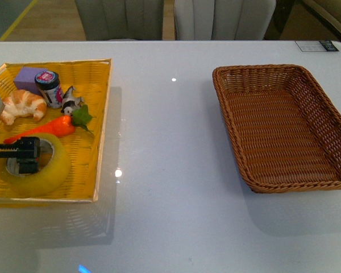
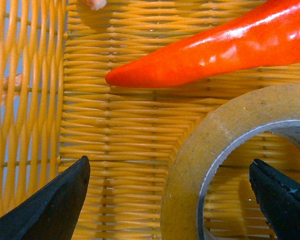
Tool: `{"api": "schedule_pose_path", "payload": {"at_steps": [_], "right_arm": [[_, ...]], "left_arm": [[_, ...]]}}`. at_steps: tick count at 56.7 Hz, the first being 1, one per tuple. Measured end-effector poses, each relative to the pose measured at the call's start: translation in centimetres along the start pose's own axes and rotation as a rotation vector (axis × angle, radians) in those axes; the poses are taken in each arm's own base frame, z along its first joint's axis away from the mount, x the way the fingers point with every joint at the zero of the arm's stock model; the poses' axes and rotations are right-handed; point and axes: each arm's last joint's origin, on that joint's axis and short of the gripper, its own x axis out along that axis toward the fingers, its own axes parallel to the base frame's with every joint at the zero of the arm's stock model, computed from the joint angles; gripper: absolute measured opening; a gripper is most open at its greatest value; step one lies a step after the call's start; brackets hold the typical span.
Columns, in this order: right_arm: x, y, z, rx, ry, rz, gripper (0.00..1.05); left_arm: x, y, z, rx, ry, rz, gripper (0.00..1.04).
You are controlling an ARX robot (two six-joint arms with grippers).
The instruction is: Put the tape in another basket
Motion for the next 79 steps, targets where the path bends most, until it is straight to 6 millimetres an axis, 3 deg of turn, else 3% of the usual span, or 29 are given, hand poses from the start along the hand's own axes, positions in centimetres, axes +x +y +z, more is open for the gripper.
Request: {"api": "schedule_pose_path", "payload": {"at_steps": [6, 30, 45, 57, 70, 79], "right_arm": [[0.0, 0.0, 0.0, 0.0, 0.0, 0.0, 0.96], [0.0, 0.0, 0.0, 0.0, 0.0, 0.0, 0.96], [0.0, 0.0, 0.0, 0.0, 0.0, 0.0, 0.96], [0.0, 0.0, 0.0, 0.0, 0.0, 0.0, 0.96], [0.0, 0.0, 0.0, 0.0, 0.0, 0.0, 0.96], [0.0, 0.0, 0.0, 0.0, 0.0, 0.0, 0.96]], "left_arm": [[0.4, 0.0, -0.2, 0.006, 0.008, 0.002, 0.86], [0.4, -0.4, -0.5, -0.019, 0.025, -0.031, 0.21], [-3.0, 0.2, 0.7, -0.117, -0.022, -0.063, 0.16], [-8.4, -0.7, 4.9, -0.16, -0.158, -0.123, 0.16], [-12.3, -5.2, 8.1, -0.158, -0.212, -0.217, 0.16], [-15.1, -10.7, 9.9, -0.139, -0.243, -0.319, 0.16]]}}
